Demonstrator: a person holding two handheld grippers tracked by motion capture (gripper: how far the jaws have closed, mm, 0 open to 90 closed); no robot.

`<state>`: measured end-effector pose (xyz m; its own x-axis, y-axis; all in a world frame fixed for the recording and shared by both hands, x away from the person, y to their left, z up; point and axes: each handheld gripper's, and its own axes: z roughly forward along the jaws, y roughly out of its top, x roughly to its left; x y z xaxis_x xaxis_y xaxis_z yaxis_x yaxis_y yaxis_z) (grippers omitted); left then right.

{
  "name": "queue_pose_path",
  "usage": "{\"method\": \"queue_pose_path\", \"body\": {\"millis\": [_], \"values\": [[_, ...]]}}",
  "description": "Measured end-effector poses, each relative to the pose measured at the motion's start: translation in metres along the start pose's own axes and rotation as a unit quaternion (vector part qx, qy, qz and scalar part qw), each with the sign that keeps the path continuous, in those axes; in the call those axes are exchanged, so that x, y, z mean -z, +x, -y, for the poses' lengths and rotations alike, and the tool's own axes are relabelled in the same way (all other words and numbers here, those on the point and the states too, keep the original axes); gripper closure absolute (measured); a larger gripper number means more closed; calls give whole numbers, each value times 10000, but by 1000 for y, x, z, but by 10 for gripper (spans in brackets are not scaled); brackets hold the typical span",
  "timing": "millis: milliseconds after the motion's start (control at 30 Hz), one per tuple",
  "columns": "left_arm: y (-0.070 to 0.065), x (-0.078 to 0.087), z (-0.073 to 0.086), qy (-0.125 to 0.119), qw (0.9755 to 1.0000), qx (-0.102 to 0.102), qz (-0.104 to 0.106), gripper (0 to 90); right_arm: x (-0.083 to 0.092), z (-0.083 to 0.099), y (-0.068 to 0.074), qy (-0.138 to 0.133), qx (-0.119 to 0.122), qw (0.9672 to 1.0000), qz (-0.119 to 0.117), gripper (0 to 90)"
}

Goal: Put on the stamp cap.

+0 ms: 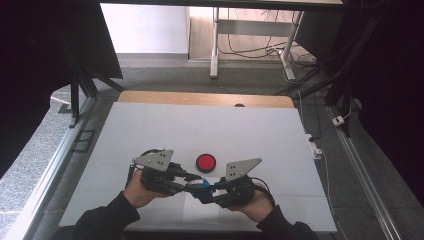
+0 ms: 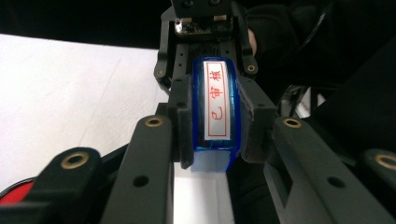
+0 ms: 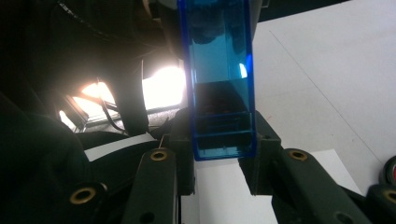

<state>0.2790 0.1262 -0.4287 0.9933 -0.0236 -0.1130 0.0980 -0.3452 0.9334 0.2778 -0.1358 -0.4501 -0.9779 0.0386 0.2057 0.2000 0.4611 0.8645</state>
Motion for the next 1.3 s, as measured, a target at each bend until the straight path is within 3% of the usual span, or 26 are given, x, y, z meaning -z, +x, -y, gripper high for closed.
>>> {"method": "queue_pose_path", "body": {"millis": [167,367,567,900,1300], "values": [[1,-1,1,-69,9999,89,65,703,1,-1,2,-26,109,9999,-14,693],[1,-3,0,125,9999,47,-92,703,-1,2,-1,35,22,10000,45,687],[2,-2,0,165,9995,143,-219,702,-2,2,-2,118,-20,9994,331,608],[1,2,-2,197,9988,206,-399,702,3,3,-2,58,-175,9981,594,542],[1,6,-4,397,9960,324,-737,701,10,6,-3,123,-406,9928,1123,422]]}}
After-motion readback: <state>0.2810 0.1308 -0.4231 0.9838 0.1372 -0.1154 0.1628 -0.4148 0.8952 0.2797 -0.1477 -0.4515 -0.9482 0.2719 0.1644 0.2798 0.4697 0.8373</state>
